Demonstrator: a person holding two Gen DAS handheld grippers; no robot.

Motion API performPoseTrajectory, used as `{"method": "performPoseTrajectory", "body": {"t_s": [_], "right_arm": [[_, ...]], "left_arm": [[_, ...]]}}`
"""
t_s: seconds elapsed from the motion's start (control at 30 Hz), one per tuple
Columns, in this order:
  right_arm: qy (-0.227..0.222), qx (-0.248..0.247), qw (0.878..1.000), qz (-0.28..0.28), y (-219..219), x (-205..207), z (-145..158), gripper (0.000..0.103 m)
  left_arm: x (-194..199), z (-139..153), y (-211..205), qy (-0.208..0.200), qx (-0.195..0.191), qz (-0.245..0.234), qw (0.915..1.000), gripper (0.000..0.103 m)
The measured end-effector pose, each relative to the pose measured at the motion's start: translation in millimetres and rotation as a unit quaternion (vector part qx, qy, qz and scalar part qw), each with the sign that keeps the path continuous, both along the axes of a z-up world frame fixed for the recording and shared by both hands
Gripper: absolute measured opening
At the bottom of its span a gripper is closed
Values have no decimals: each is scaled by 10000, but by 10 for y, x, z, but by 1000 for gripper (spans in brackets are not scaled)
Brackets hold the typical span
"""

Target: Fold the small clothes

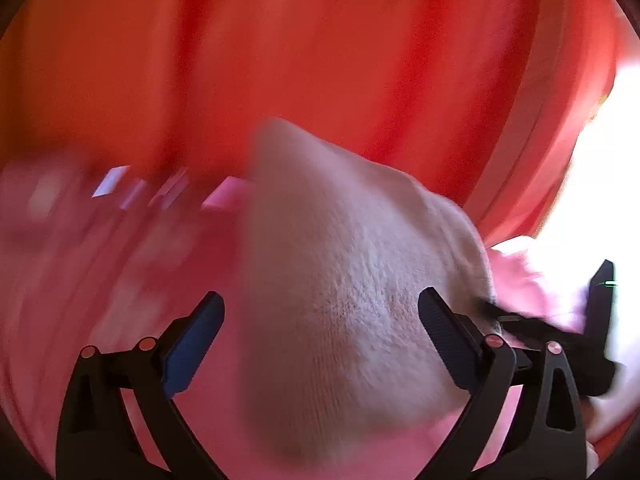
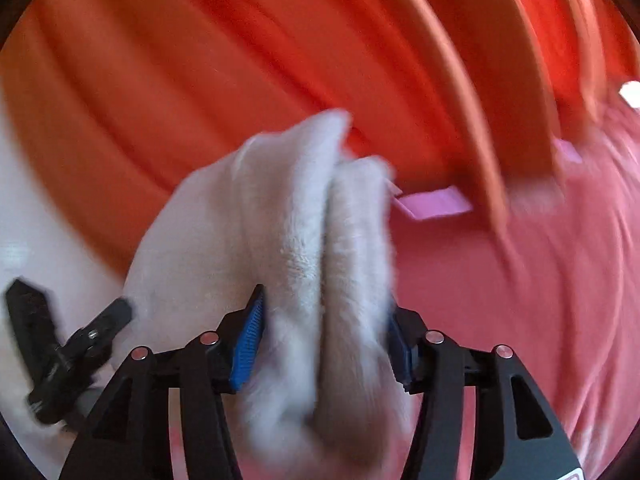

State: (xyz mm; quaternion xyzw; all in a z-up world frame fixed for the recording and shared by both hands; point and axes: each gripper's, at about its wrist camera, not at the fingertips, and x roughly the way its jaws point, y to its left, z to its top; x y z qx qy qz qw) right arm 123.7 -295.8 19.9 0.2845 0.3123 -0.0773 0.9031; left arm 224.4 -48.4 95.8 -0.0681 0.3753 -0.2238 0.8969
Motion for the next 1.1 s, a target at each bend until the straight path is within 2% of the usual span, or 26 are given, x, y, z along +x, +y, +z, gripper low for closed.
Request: {"method": "performPoseTrajectory", "body": {"t_s": [0.03, 0.1, 0.2, 0.23, 0.3, 0.37, 0.4, 0.47, 0.5, 0.6, 0.7, 0.8, 0.83, 0.87, 0.97, 1.03, 1.1], "right_arm": [[125, 27, 9999, -103, 22, -15, -229, 48], [-56, 309, 9995, -58, 61, -79, -445, 48], [-124, 366, 9993, 19, 60, 37, -437, 48], [-204, 264, 9994, 97, 77, 91, -395, 48], [-254, -35, 9995, 178, 119, 127, -358, 45], [-100, -275, 9990, 324, 164, 207, -432, 36], [71, -400, 9985, 378, 201, 211, -479, 23], [695, -641, 9944, 468, 261, 330, -660, 20], [841, -683, 9929, 486, 255, 401, -777, 19], [825, -1015, 9898, 558, 297, 393, -782, 18], [742, -932, 9918, 469, 290, 351, -767, 18], [452, -1153, 9920, 247, 385, 149, -581, 22], [331, -1340, 9902, 199, 460, 32, -522, 28], [321, -1500, 9880, 173, 521, -43, -497, 30], [339, -1753, 9837, 210, 704, -236, -497, 46], [397, -1852, 9817, 202, 779, -357, -549, 57], [541, -1923, 9798, 78, 834, -534, -643, 62]], "left_arm": [[44, -367, 76, 363, 119, 202, 9991, 80], [51, -652, 176, 656, -156, 370, 9970, 78], [-26, -783, 269, 701, -604, 647, 9936, 79], [10, -769, 229, 708, -632, 639, 9934, 79], [-22, -629, 173, 464, -613, 485, 9959, 82], [-181, -502, 75, 63, -199, 487, 9986, 86], [-217, -511, 26, -12, 96, 422, 9991, 86], [-177, -679, -57, 175, 703, 361, 9967, 85], [-159, -785, -73, 310, 839, 352, 9954, 87], [-136, -983, -7, 670, 829, 274, 9939, 87], [-112, -997, 7, 662, 810, 267, 9942, 88], [-167, -961, 12, 520, 909, 327, 9940, 88], [-222, -935, 16, 462, 962, 358, 9936, 88], [-274, -911, 12, 399, 1030, 388, 9931, 89], [-440, -868, -13, 155, 1413, 472, 9887, 90], [-508, -859, -27, 112, 1497, 490, 9875, 90], [-611, -858, -10, 125, 1471, 570, 9874, 92]]}}
